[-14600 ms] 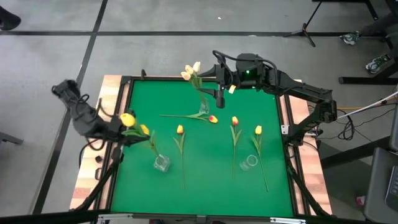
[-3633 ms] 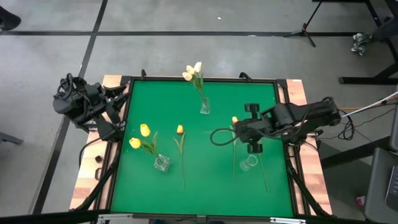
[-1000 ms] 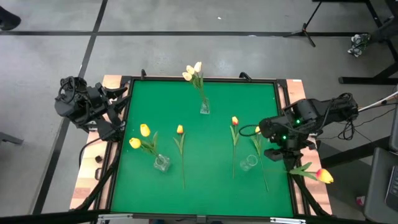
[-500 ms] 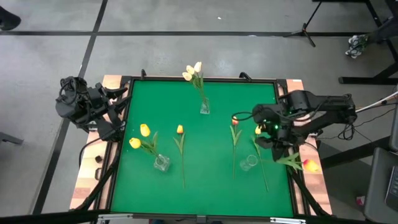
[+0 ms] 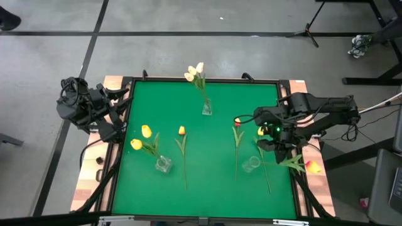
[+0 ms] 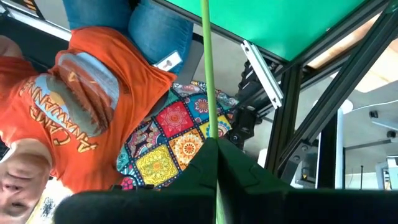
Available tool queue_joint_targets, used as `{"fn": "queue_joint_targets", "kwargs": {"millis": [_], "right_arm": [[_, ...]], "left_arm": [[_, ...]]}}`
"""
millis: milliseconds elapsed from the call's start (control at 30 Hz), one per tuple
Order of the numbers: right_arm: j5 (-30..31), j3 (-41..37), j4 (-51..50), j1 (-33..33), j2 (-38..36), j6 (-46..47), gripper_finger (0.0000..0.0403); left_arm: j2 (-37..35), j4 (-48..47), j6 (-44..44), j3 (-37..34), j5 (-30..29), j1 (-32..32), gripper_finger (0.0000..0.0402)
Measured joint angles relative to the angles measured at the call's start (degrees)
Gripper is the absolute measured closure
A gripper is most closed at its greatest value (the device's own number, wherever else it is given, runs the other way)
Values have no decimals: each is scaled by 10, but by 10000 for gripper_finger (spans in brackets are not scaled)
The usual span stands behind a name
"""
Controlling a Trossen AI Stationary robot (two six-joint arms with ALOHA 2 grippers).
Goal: Sort flowers into vase by color
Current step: Put the center red-yellow tulip into the bottom right transparent vase
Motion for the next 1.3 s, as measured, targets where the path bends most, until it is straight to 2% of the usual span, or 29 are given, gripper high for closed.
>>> {"fn": "queue_joint_targets", "kwargs": {"millis": [367, 733, 1300], "right_arm": [[46, 0, 0, 0, 0, 35, 403], [30, 0, 0, 0, -4, 59, 403], [41, 0, 0, 16, -12, 78, 403]], "left_arm": [[0, -5, 0, 0, 0, 0, 205], [0, -12, -1, 0, 6, 0, 205], [0, -12, -2, 0, 6, 0, 205]]}}
